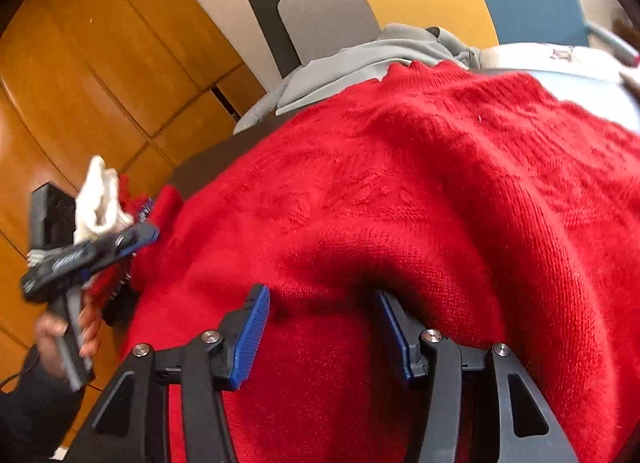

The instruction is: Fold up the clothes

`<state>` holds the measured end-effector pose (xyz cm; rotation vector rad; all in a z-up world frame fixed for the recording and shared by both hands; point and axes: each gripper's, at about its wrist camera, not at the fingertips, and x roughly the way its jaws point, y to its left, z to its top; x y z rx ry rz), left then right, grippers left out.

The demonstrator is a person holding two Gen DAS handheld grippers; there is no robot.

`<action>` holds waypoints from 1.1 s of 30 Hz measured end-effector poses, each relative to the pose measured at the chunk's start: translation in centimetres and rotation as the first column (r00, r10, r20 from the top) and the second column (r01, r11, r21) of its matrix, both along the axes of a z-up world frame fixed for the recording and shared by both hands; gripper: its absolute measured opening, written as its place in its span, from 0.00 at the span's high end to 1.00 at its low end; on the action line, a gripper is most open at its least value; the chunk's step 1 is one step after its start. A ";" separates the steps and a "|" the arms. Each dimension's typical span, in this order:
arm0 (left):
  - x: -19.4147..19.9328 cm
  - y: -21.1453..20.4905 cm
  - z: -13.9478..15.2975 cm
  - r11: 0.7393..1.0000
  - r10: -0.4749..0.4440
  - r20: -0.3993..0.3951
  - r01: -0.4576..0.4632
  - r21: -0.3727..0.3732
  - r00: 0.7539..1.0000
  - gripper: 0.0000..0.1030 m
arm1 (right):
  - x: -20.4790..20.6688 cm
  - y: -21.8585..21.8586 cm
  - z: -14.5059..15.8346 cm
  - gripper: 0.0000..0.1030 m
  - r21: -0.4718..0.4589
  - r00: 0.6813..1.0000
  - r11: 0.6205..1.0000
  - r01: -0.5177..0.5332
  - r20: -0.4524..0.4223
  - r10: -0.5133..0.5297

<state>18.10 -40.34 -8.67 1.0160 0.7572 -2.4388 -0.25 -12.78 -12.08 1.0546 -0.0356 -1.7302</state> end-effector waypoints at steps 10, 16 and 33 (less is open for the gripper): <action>-7.8 -6.9 -4.7 0.969 0.183 0.291 -0.123 -0.213 0.939 0.71 | 0.1 0.3 0.0 0.39 -0.030 1.000 0.999 -0.023 0.019 0.024; -9.6 -9.1 -4.6 0.948 0.229 0.353 -0.125 -0.293 0.907 0.67 | 0.3 0.1 0.0 0.30 -0.032 0.999 0.998 -0.049 0.011 0.049; -9.6 1.8 0.8 0.977 0.017 0.119 0.009 -0.214 0.993 0.65 | 1.8 0.2 2.8 0.00 -0.037 0.995 0.994 -0.099 -0.033 0.098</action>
